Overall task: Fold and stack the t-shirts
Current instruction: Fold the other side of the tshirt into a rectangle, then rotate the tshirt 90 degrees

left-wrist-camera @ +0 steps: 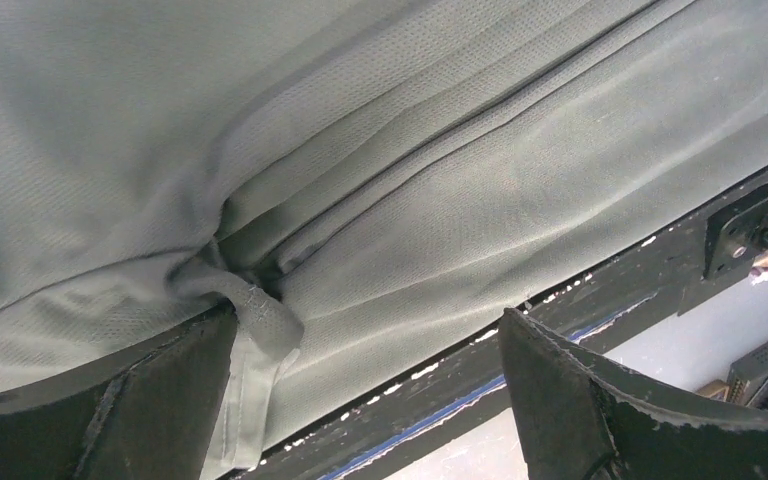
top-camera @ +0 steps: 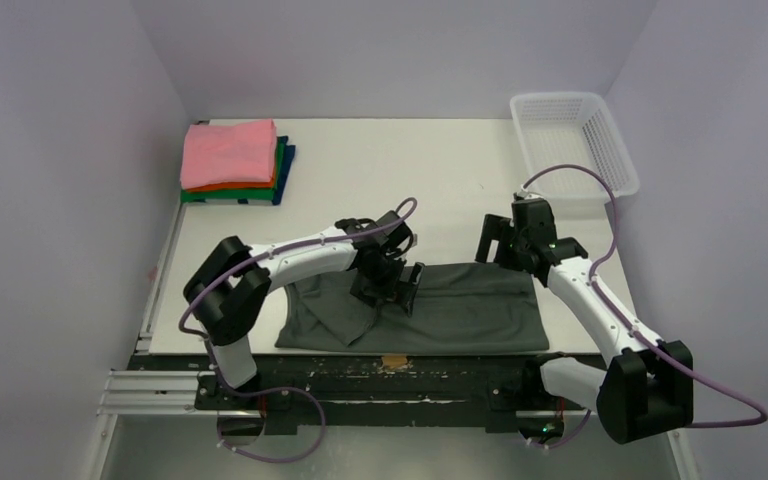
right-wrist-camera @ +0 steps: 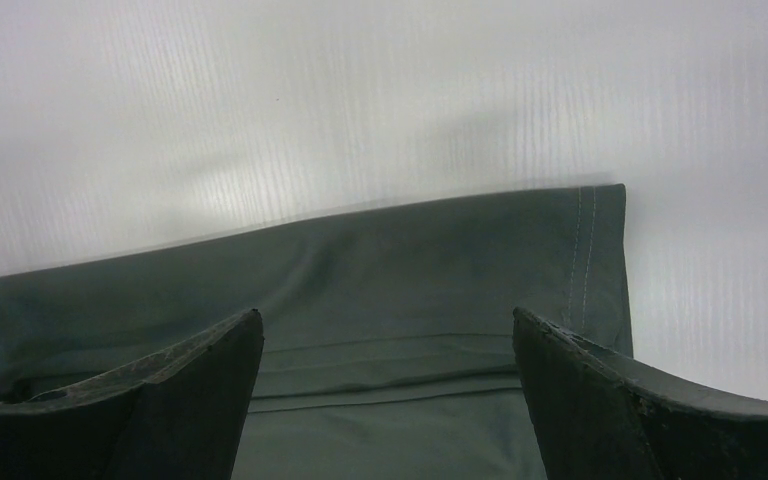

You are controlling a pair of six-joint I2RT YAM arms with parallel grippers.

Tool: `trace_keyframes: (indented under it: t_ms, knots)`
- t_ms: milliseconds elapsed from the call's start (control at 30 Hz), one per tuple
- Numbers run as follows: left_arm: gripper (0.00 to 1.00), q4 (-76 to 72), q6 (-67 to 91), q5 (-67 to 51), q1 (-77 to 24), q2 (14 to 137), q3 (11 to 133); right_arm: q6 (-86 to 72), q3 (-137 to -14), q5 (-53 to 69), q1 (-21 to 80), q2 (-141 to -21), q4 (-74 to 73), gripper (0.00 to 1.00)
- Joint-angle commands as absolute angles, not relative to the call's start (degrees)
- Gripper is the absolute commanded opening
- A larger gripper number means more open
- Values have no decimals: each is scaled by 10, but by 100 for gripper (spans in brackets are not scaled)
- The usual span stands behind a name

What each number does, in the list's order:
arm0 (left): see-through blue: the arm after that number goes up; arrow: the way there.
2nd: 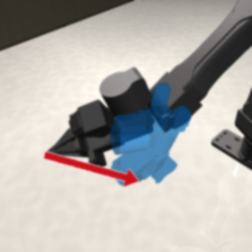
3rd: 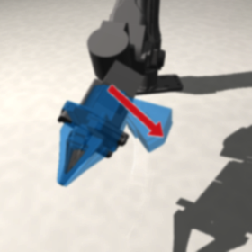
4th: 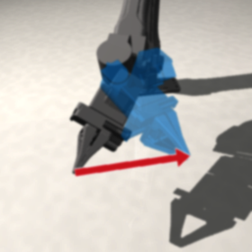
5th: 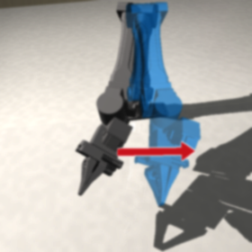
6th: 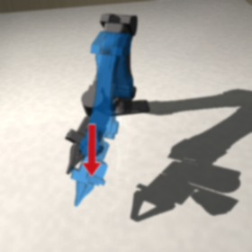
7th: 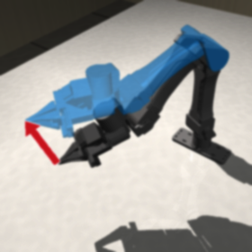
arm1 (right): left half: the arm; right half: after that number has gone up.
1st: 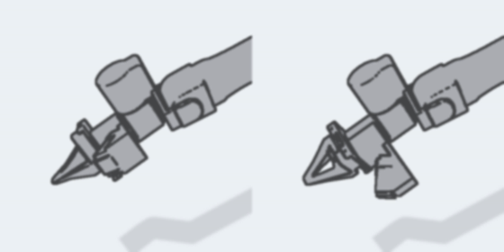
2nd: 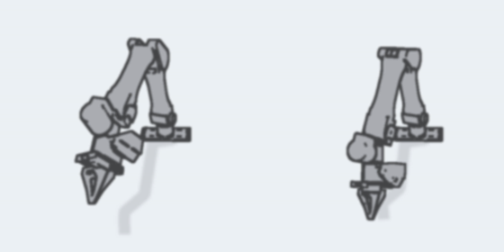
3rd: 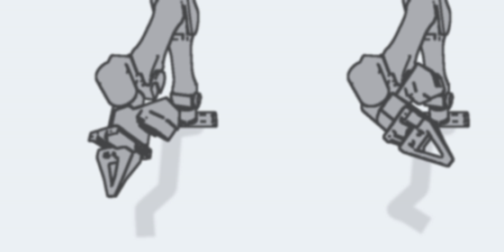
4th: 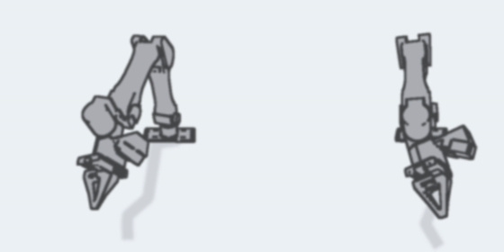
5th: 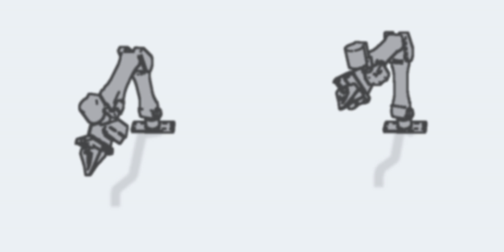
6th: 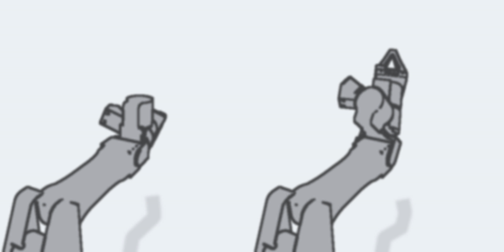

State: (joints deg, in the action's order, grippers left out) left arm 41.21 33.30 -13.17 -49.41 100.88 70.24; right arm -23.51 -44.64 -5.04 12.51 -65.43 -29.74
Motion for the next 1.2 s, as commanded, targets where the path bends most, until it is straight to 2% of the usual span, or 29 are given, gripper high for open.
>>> trace_keyframes:
  t_ms: [0, 233, 500, 633, 867, 1167]
  knots:
    - [100, 377, 325, -187, -503, 1038, 728, -235, -452, -69, 126, -649, -305, 93]
    - [100, 393, 336, -173, -506, 1042, 728, -227, -450, -56, 126, -654, -303, 93]
    - [100, 423, 415, -58, -487, 820, 619, -212, -433, 60, 126, -675, -247, 93]
    - [100, 418, 471, -59, -432, 784, 545, -209, -434, 103, 129, -701, -237, 92]
    - [100, 348, 523, -40, -391, 836, 504, -211, -417, 129, 135, -726, -248, 91]
    - [100, 318, 497, -42, -321, 1019, 607, -207, -430, 97, 140, -716, -251, 92]
